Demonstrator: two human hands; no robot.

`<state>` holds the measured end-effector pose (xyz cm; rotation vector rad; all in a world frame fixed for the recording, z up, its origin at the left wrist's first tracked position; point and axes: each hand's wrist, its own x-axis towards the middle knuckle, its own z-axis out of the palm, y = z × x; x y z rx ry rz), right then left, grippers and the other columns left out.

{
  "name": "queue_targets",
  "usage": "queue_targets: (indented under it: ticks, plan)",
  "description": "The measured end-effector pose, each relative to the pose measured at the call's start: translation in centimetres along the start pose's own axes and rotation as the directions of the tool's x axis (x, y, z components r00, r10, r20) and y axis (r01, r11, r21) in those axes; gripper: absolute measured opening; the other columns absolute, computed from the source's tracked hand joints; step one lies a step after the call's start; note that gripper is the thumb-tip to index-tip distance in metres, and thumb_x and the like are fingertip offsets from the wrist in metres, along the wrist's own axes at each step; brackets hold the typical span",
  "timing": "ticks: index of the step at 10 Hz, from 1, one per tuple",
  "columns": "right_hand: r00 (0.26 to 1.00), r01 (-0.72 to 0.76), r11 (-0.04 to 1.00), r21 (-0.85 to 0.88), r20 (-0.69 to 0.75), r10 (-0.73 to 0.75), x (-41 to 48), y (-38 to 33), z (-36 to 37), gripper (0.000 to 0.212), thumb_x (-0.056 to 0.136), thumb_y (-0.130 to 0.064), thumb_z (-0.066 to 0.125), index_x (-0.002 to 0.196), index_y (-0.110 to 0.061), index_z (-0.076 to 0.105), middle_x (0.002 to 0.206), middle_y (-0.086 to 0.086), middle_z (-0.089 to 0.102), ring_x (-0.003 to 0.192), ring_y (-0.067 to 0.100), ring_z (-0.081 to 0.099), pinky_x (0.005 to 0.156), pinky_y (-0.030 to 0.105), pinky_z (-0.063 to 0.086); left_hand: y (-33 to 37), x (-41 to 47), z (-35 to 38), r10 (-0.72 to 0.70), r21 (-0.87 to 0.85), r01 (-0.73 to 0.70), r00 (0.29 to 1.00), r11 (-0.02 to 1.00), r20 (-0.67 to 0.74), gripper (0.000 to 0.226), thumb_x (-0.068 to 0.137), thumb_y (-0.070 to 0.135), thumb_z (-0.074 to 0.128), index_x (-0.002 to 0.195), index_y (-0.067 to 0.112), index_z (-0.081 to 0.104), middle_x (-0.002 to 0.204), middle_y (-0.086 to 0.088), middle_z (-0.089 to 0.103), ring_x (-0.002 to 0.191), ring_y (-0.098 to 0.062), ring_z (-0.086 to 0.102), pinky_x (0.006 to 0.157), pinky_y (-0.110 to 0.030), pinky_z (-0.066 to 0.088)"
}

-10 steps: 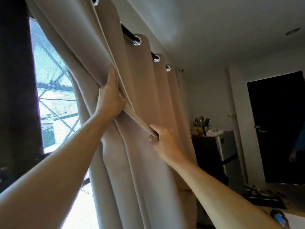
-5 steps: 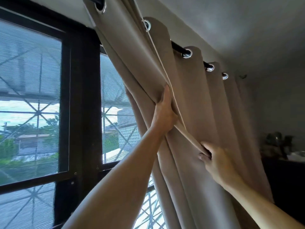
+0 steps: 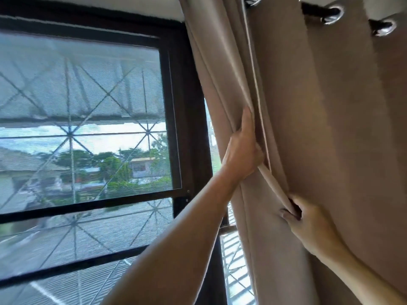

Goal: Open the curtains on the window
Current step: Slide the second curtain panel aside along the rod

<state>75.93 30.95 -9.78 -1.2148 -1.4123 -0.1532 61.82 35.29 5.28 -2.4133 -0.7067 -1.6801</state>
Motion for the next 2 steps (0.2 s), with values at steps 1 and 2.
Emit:
queue_targets:
  ticks: [1,2]
  plan:
    - [1.000,-0.008,0.999,0.047,0.007,0.008,-1.3,-1.5,1.5,0.034,0.080,-0.007,0.073,0.078,-0.038,0.061,0.065,-0.017,0.064,0.060,0.000,0.059,0.051,0.005,0.041,0.2,-3.2,-2.8,-0.026,-0.094,0.035,0.995,0.995,0.092,0.091,0.086,0.016,0.063,0.154,0.024,0.004,0.121,-0.012,0.063,0.098,-0.028,0.067,0.087,-0.040,0.056]
    - [0.999,-0.017,0.992,0.129,0.050,0.010,-2.5,-3.4,1.8,0.025,0.078,-0.004,0.076,0.079,-0.026,0.064,0.066,-0.008,0.065,0.060,0.011,0.060,0.051,0.004,0.042,0.2,-7.6,-6.8,-0.047,-0.067,0.052,0.997,0.996,0.068,0.091,0.087,0.041,0.063,0.155,0.030,0.004,0.146,0.004,0.050,0.121,-0.023,0.058,0.101,-0.027,0.045]
